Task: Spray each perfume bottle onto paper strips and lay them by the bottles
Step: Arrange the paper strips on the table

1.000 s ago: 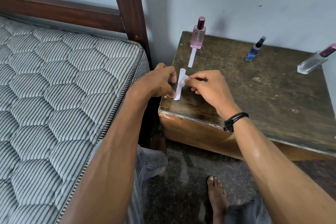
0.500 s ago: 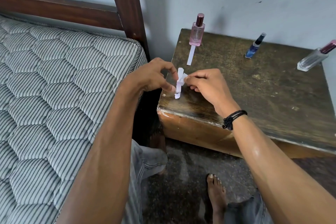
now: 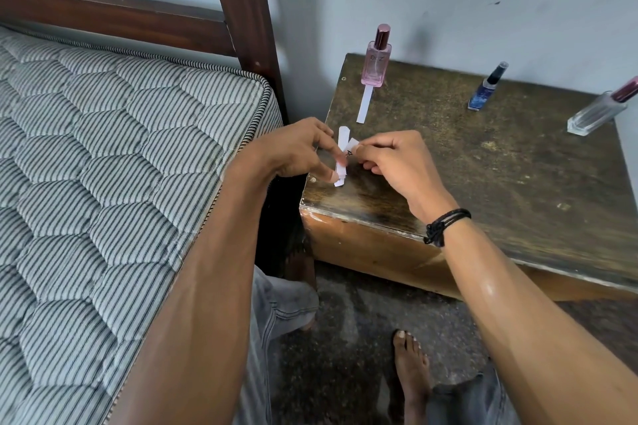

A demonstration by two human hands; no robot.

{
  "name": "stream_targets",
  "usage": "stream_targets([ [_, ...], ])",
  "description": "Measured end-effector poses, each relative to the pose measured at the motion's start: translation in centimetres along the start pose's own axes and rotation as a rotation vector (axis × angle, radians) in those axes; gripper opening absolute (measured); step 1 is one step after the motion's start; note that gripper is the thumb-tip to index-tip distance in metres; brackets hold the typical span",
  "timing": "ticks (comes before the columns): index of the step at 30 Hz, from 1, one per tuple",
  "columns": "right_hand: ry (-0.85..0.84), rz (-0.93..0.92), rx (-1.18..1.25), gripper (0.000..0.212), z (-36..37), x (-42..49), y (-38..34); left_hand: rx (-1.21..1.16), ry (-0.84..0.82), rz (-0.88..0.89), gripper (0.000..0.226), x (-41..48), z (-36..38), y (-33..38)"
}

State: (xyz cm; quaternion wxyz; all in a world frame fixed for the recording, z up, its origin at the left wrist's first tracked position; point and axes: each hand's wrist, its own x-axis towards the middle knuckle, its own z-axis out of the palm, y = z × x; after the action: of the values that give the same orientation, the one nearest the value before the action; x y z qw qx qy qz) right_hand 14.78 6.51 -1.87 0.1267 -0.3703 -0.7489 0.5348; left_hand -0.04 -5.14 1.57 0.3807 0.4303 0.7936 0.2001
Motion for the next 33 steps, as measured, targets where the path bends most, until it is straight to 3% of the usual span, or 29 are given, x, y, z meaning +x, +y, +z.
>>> stream_targets([
  [4,0.003,-0.001,0.001,0.012,0.0,-0.1,0.0,0.026,0.017,0.004,0.028,0.3,0.0,-0.2],
  [7,0.005,-0.011,-0.01,0.012,0.1,0.0,0.0,0.019,0.153,0.011,0.014,0.6,0.1,-0.3],
  [11,0.007,-0.016,-0.009,0.012,0.1,0.0,0.0,-0.033,0.308,-0.019,0.031,1.3,0.8,-0.5],
  [20,0.02,-0.036,-0.028,0.013,0.1,-0.1,-0.2,0.11,0.279,-0.032,0.061,2.3,2.7,0.2],
  [33,0.142,-0.146,-0.004,0.009,-0.3,-0.2,-0.8,0.041,0.305,-0.058,0.062,2.3,3.0,0.2],
])
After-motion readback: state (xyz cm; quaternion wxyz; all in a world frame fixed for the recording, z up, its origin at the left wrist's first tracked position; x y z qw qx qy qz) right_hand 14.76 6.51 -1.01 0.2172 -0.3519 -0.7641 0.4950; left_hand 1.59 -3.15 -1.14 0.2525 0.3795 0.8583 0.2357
